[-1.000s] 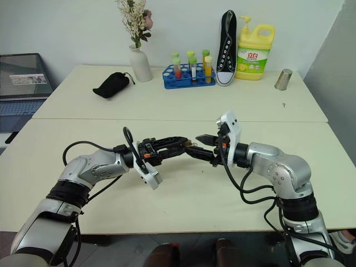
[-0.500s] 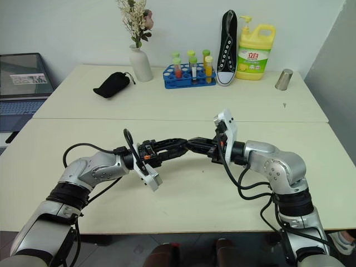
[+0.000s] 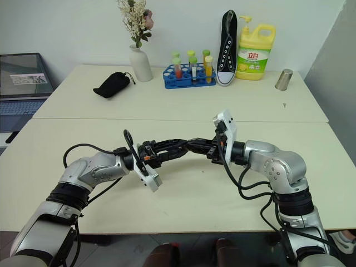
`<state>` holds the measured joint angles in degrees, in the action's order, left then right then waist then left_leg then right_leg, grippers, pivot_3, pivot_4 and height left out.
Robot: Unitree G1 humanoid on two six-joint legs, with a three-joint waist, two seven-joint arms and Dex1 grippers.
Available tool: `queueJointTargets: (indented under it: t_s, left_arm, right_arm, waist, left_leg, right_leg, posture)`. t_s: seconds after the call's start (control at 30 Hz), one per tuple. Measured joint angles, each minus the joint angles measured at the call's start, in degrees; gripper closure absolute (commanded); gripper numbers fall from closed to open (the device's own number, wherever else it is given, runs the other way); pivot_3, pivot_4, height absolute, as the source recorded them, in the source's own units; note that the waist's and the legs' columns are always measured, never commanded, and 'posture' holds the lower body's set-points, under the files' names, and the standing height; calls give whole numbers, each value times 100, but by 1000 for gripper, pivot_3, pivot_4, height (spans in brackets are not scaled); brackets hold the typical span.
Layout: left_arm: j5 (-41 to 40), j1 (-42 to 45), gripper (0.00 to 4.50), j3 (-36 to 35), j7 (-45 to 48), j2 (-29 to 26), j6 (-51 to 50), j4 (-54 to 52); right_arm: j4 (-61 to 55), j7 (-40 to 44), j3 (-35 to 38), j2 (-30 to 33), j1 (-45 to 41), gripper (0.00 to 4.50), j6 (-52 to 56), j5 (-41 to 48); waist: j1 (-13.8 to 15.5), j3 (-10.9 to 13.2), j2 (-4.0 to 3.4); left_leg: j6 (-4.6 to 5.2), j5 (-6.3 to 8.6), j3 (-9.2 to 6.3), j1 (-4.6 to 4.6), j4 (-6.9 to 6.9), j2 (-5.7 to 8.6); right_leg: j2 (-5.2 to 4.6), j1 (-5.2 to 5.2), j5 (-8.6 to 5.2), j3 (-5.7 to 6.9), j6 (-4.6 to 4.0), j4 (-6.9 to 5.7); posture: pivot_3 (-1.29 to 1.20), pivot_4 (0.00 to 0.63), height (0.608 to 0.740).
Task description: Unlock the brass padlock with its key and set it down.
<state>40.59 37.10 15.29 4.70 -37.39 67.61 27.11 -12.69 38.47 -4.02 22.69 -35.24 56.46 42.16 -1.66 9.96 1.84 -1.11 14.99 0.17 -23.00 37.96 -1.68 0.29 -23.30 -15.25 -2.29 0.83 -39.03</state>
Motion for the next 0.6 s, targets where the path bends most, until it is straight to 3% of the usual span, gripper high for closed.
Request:
queueJointTargets:
  t_s: [0.17,0.6]
  left_arm:
    - [0,0,3536,9,0,0,-14,-3]
    - [-6,1,3536,16,1,2,-93,-5]
  right_arm:
    - [18,-36,-61,0,1,1936,-50,-207]
    - [14,-59,-52,-140,68,1885,20,-167]
  waist:
    - [0,0,0]
    - [0,0,0]
  left_leg:
    - [0,0,0,0,0,0]
    - [0,0,0,0,0,0]
  right_leg:
    - [0,0,0,0,0,0]
    - [0,0,0,0,0,0]
  posture:
    - [0,150,740]
    - [0,150,740]
